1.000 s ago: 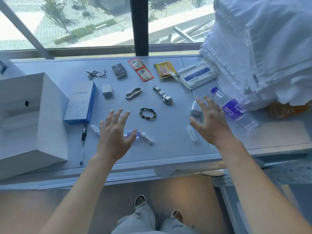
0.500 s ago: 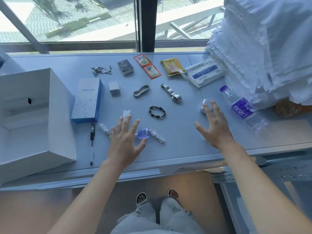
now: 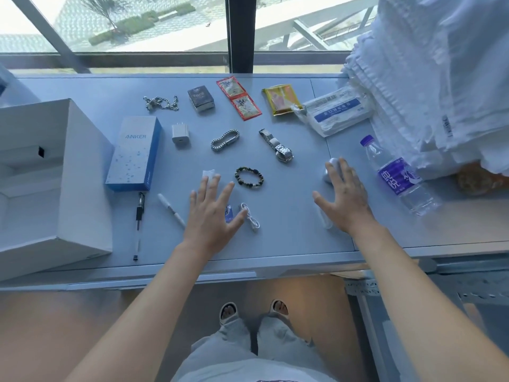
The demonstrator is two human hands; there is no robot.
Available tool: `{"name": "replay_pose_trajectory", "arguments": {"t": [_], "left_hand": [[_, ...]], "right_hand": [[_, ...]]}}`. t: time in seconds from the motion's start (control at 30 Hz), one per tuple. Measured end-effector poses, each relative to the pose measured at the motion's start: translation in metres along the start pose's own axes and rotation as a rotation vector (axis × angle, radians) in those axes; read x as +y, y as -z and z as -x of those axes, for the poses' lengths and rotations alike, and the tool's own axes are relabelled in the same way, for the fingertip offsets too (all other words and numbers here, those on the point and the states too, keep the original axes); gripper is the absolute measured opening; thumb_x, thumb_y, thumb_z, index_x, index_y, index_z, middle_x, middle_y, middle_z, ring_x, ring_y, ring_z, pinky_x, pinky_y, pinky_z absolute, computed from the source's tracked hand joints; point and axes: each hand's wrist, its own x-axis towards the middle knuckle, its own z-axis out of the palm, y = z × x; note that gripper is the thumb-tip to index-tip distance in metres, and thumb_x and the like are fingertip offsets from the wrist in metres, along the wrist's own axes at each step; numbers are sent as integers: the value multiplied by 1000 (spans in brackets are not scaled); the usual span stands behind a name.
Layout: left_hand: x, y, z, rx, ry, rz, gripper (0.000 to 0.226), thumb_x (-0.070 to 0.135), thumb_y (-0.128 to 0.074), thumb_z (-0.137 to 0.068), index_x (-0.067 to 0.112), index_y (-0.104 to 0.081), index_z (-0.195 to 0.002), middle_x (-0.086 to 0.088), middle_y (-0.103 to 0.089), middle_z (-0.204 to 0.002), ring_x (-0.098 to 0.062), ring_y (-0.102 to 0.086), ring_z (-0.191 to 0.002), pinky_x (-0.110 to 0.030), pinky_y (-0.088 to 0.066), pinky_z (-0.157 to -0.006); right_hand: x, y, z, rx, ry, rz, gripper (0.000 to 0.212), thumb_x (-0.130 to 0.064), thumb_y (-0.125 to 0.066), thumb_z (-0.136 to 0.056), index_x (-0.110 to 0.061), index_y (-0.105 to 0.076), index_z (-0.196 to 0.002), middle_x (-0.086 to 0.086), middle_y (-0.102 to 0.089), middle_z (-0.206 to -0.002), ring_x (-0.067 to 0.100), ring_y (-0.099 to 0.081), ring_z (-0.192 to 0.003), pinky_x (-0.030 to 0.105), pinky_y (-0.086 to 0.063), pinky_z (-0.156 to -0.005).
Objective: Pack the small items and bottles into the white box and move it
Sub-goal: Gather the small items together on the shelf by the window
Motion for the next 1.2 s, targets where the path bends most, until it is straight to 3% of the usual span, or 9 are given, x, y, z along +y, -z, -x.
{"name": "replay_pose_trajectory", "arguments": {"t": [0.23, 0.37, 0.63, 0.8, 0.97, 1.2], "left_hand": [[26, -17, -1, -10, -19, -11, 70, 61, -46, -95, 29, -32, -156, 0, -16, -168, -23, 4, -158, -56, -11, -124], [37, -26, 2, 0, -50, -17, 74, 65, -35, -93, 28, -32, -157, 0, -18, -168, -22, 4, -158, -55, -11, -125], [45, -32, 14, 5, -97, 23, 74, 66, -30, -95, 24, -38, -155, 0, -21, -168, -18, 2, -158, -52, -9, -126], [39, -25, 27, 49, -95, 63, 66, 60, -33, -99, 23, -41, -153, 0, -24, -167, -19, -7, -158, -53, -16, -126], [15, -5, 41, 113, -46, 44, 62, 53, -35, -98, 23, -42, -152, 0, -27, -166, -22, -15, -157, -56, -21, -123], [-42, 25, 69, 235, 123, -37, 58, 48, -44, -96, 21, -48, -147, -5, -37, -160, -28, -24, -153, -65, -28, -114]], "right_hand": [[-6, -16, 2, 78, 120, -21, 81, -38, -69, -90, -19, -33, -159, 10, -17, -170, 36, -18, -155, 53, -24, -122], [-21, -26, 6, 110, 166, -72, 77, -38, -59, -87, -15, -37, -157, 14, -23, -167, 39, -21, -154, 54, -24, -122], [-63, -47, 20, 33, 324, -114, 74, -42, -53, -91, -23, -33, -160, 5, -16, -171, 31, -14, -158, 49, -16, -125], [-89, -61, 32, 7, 392, -175, 65, -33, -52, -96, -21, -37, -159, 6, -18, -171, 31, -14, -158, 53, -17, -125], [-110, -71, 38, 16, 439, -233, 57, -21, -52, -100, -13, -42, -155, 13, -23, -168, 38, -19, -155, 51, -19, -125], [-133, -79, 42, 35, 493, -206, 54, -20, -56, -98, -16, -48, -151, 8, -29, -166, 36, -24, -153, 50, -21, -124]]}}
